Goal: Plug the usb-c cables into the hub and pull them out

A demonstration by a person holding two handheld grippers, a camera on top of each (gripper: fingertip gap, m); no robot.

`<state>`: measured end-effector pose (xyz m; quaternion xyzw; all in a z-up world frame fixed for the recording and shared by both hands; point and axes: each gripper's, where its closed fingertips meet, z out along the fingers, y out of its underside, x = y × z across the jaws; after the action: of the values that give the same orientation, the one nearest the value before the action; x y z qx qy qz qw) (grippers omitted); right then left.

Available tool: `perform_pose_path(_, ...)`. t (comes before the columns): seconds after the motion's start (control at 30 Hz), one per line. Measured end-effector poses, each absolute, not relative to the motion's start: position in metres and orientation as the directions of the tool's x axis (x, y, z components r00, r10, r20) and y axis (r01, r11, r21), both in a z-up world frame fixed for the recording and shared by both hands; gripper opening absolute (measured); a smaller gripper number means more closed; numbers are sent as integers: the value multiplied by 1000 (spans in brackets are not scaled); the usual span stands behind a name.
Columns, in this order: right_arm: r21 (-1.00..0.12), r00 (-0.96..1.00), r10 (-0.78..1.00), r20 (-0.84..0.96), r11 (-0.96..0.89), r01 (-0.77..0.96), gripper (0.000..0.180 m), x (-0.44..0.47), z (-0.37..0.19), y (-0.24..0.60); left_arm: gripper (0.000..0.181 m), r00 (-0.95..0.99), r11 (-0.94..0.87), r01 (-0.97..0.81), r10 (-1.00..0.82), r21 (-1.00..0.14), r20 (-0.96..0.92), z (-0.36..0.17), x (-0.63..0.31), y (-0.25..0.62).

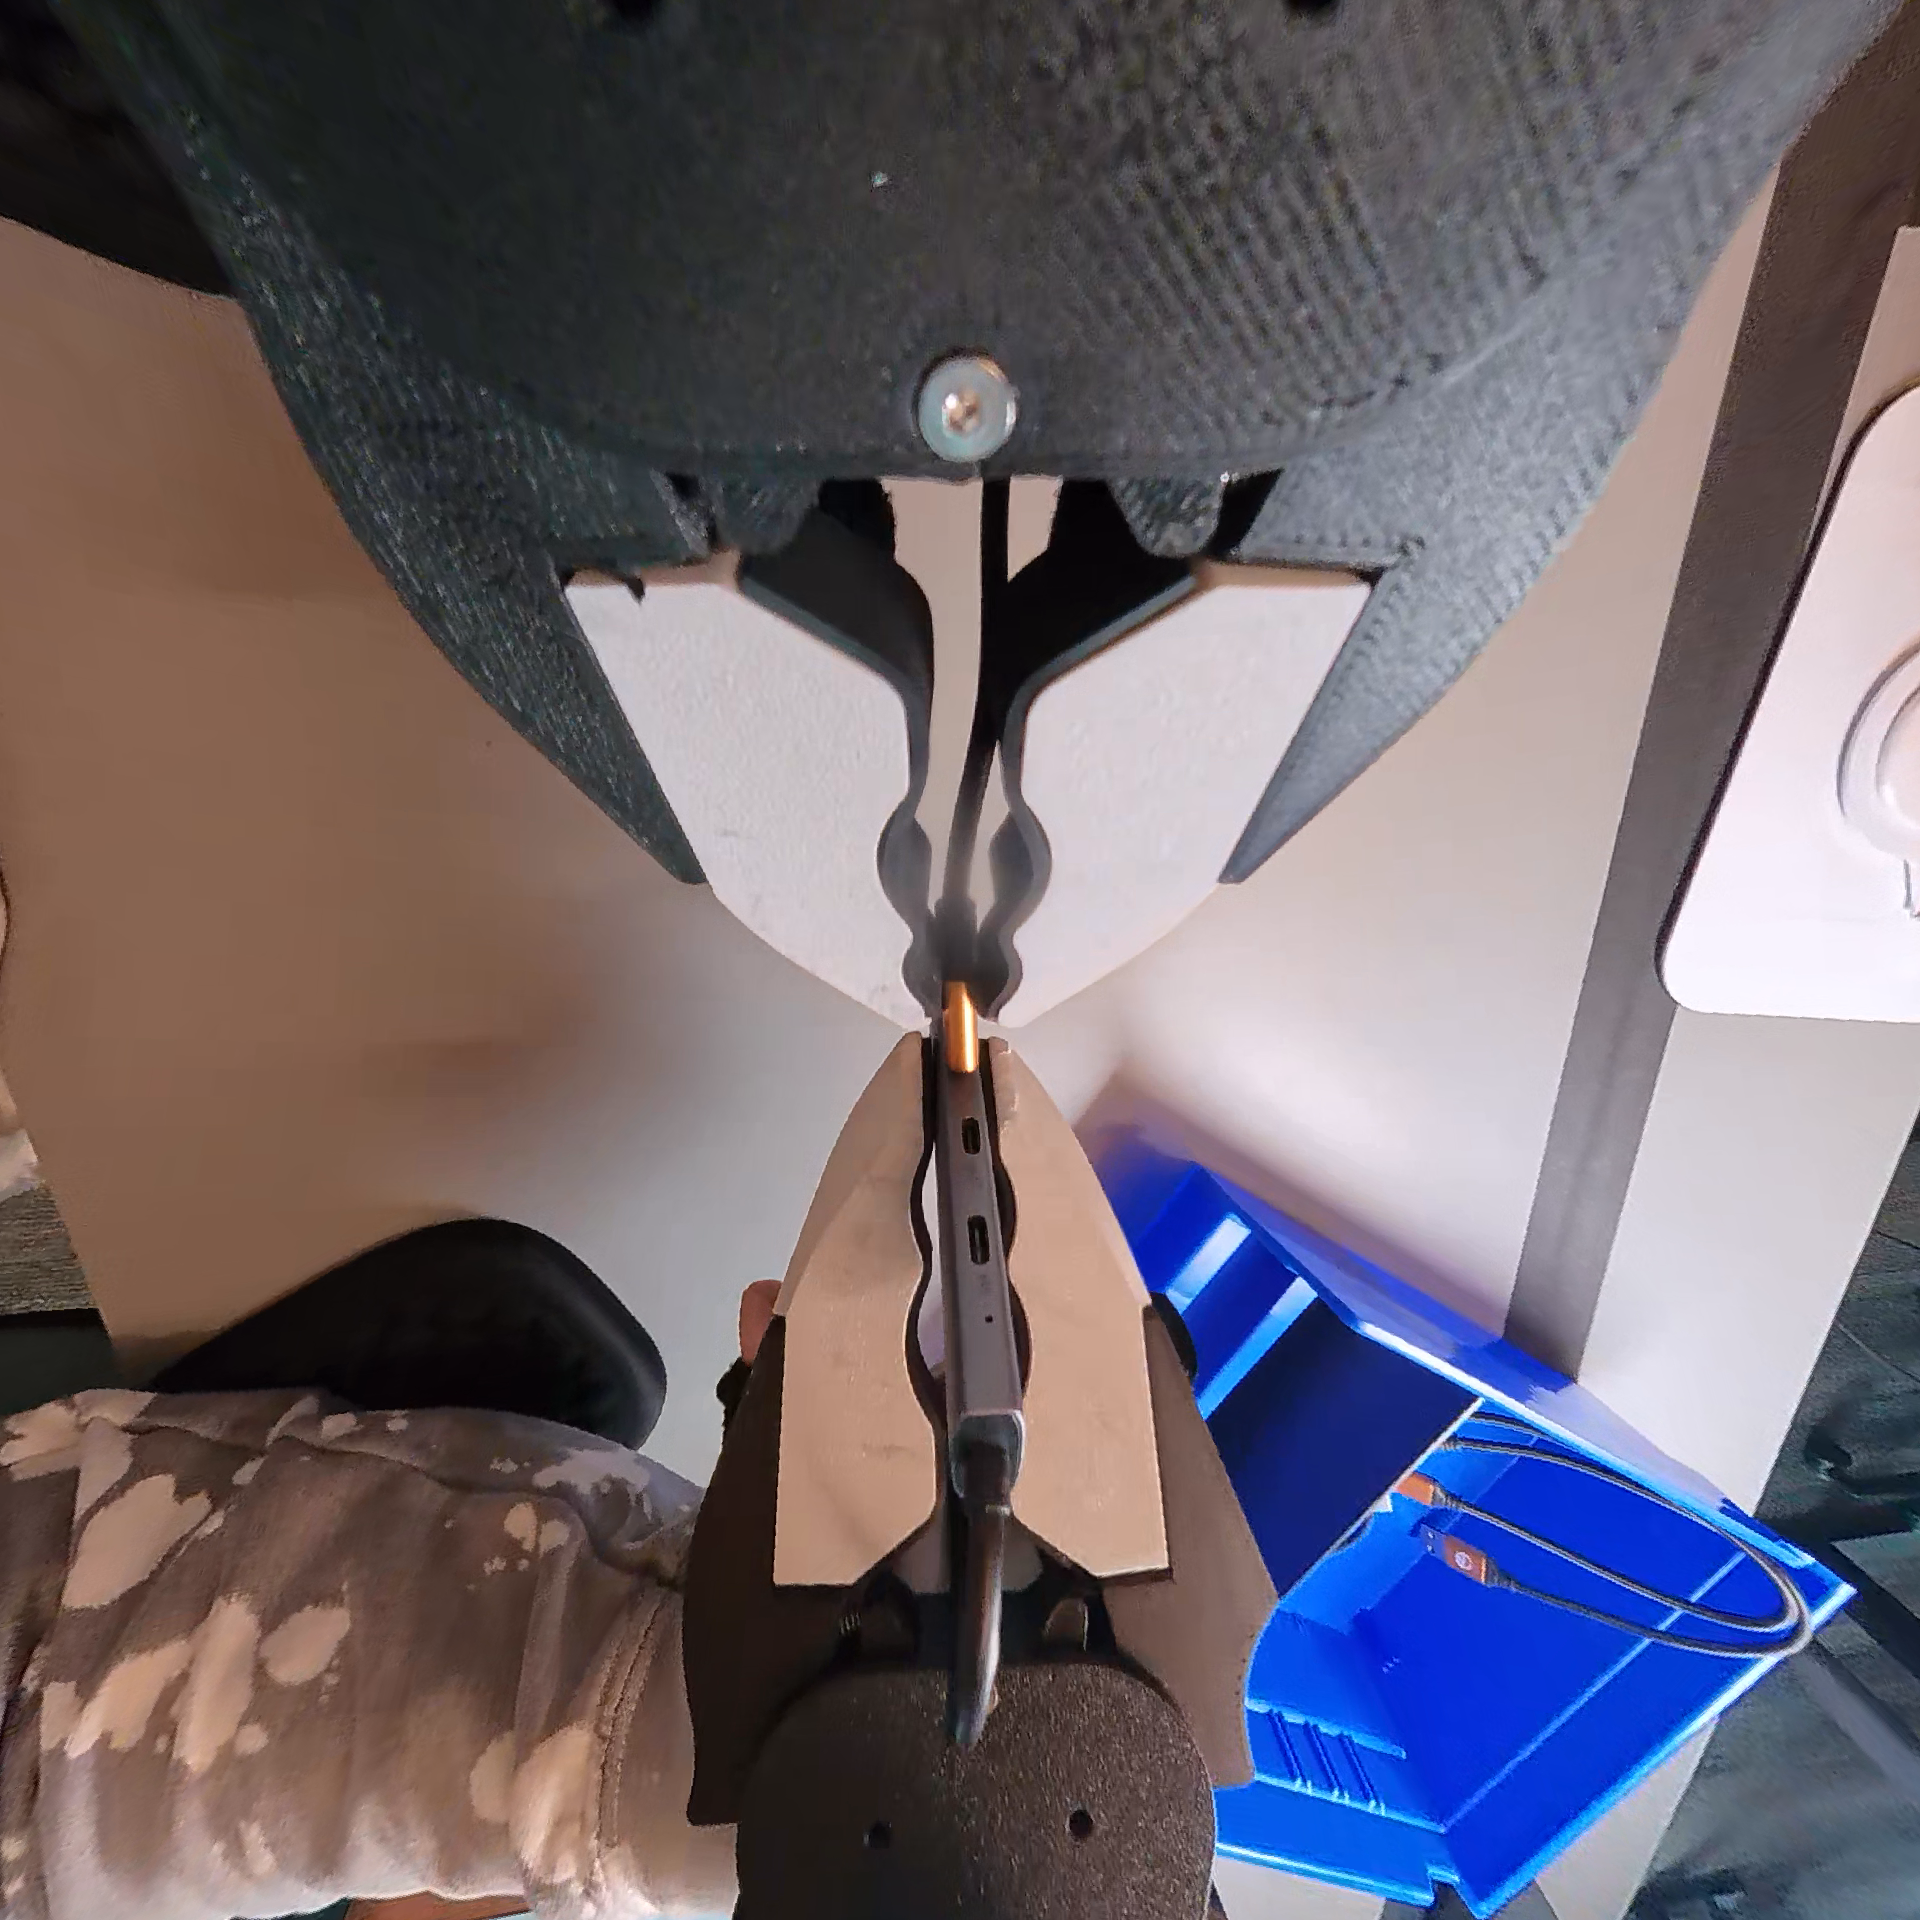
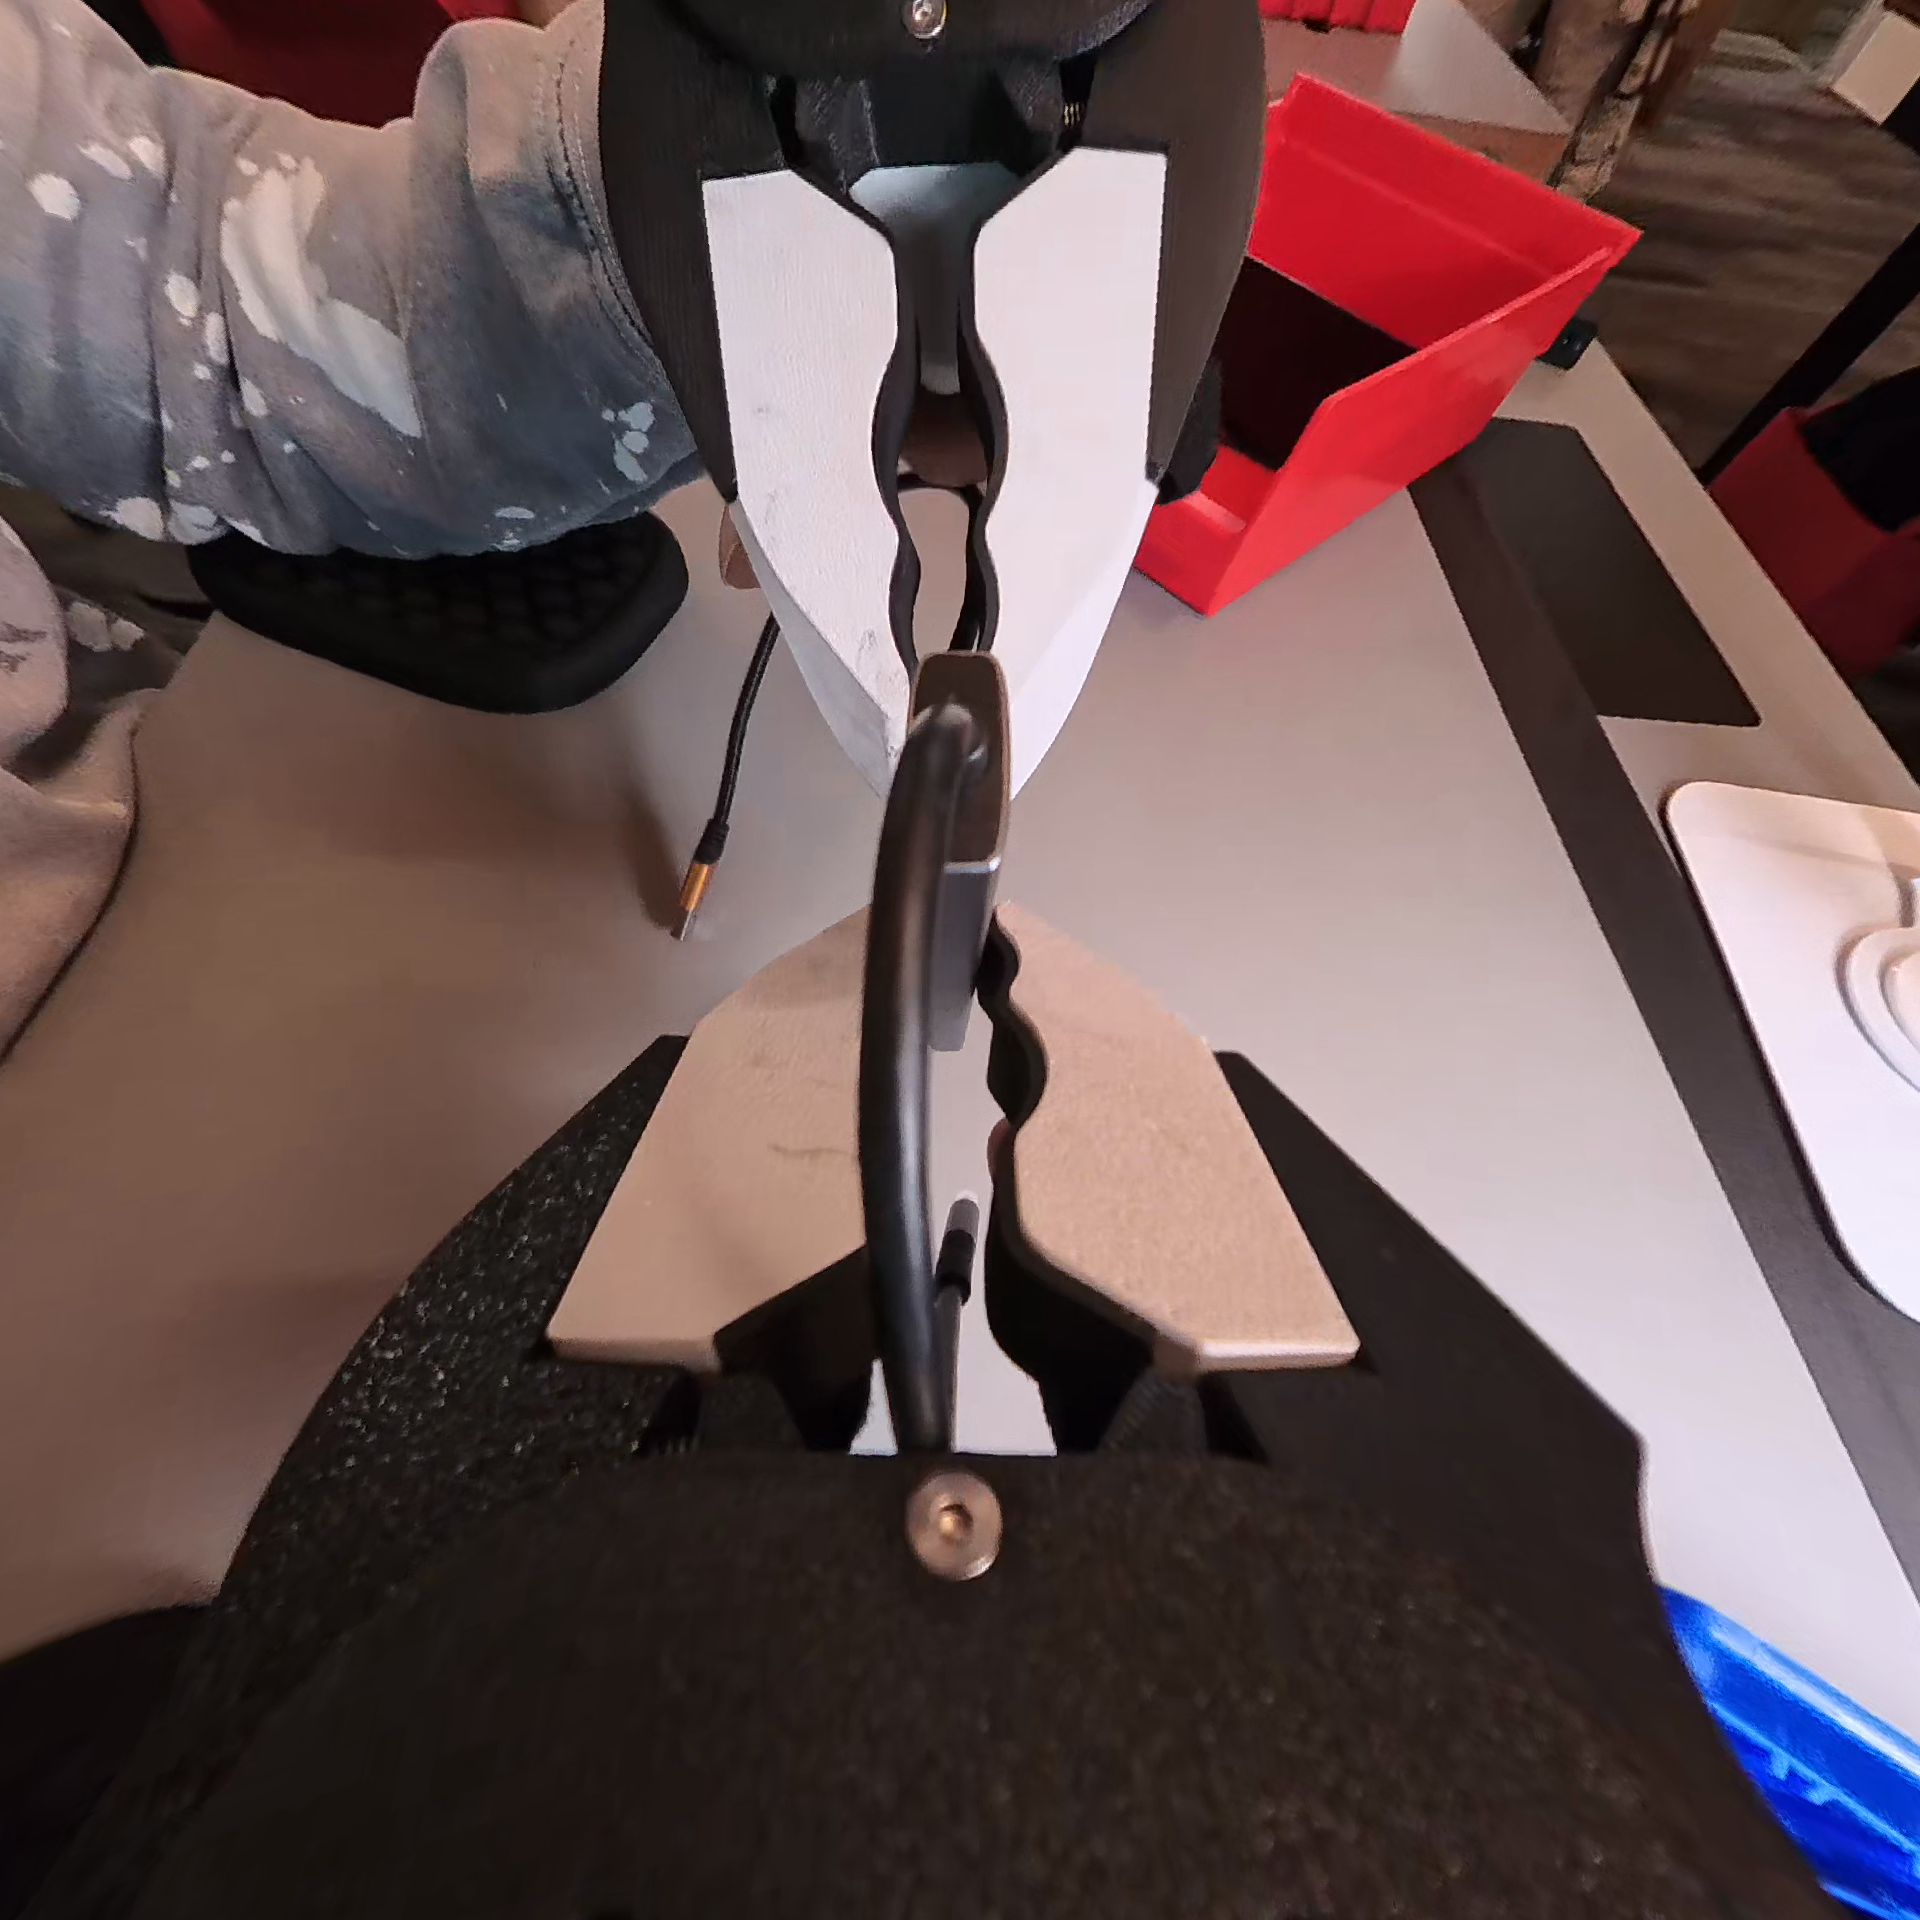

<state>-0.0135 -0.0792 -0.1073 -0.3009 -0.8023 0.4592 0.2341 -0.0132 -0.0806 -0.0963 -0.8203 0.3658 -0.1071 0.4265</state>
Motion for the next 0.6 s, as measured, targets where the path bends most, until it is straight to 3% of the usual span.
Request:
perform_pose_path(0.5,-917,-682,720,128,348,195,11,-14,-86,-75,7,729,-309,-419,-674,-854,-114,-80,-17,-77)
perform_pose_path(0.6,-914,-670,731,130,350,206,11,-12,-86,-67,17,776,-271,-389,-612,-880,-154,-58,-38,-79)
